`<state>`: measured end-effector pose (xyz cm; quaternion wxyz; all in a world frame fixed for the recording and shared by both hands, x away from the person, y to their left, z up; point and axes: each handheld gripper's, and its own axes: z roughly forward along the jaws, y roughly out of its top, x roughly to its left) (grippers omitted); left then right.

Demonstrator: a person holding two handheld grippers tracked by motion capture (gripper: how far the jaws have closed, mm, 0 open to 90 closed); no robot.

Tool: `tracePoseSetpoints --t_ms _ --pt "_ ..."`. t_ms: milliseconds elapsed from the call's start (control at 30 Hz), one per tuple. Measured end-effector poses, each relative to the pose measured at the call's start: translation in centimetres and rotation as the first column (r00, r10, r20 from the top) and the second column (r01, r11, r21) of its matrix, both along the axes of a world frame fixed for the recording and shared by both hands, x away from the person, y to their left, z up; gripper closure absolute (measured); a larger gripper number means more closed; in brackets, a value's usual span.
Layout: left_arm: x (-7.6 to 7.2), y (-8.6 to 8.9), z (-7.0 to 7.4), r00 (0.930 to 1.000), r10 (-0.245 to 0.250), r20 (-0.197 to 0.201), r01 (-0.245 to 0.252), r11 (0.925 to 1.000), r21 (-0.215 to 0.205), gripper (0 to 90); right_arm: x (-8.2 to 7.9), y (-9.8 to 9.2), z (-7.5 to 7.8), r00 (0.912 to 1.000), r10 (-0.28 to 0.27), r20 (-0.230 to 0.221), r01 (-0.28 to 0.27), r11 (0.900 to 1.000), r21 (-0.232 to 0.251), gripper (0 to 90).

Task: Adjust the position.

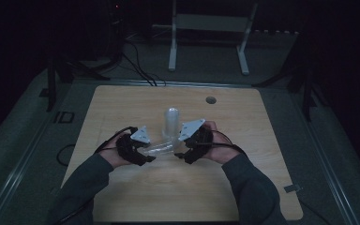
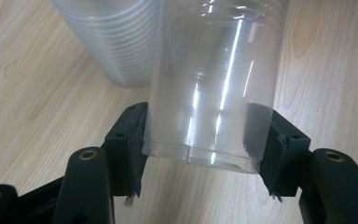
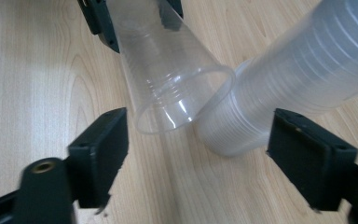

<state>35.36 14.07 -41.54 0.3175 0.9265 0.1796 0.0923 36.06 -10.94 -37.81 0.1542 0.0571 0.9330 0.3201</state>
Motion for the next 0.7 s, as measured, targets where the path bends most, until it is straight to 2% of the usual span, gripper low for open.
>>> tracePoseSetpoints --t_ms 333,700 --pt "-0.1 0.7 -0.2 0.9996 0.028 -0.001 -0.028 0.9975 -0.065 41.3 0.0 -0.1 -0.6 0.9999 -0.011 -0.011 0.011 1.0 0.006 22.8" --pt "-0.3 1.4 -0.2 0.9985 0.053 0.013 -0.051 0.9872 -0.151 41.3 0.0 -0.5 -0.9 0.9995 -0.007 -0.032 0.007 1.0 0.016 24.1"
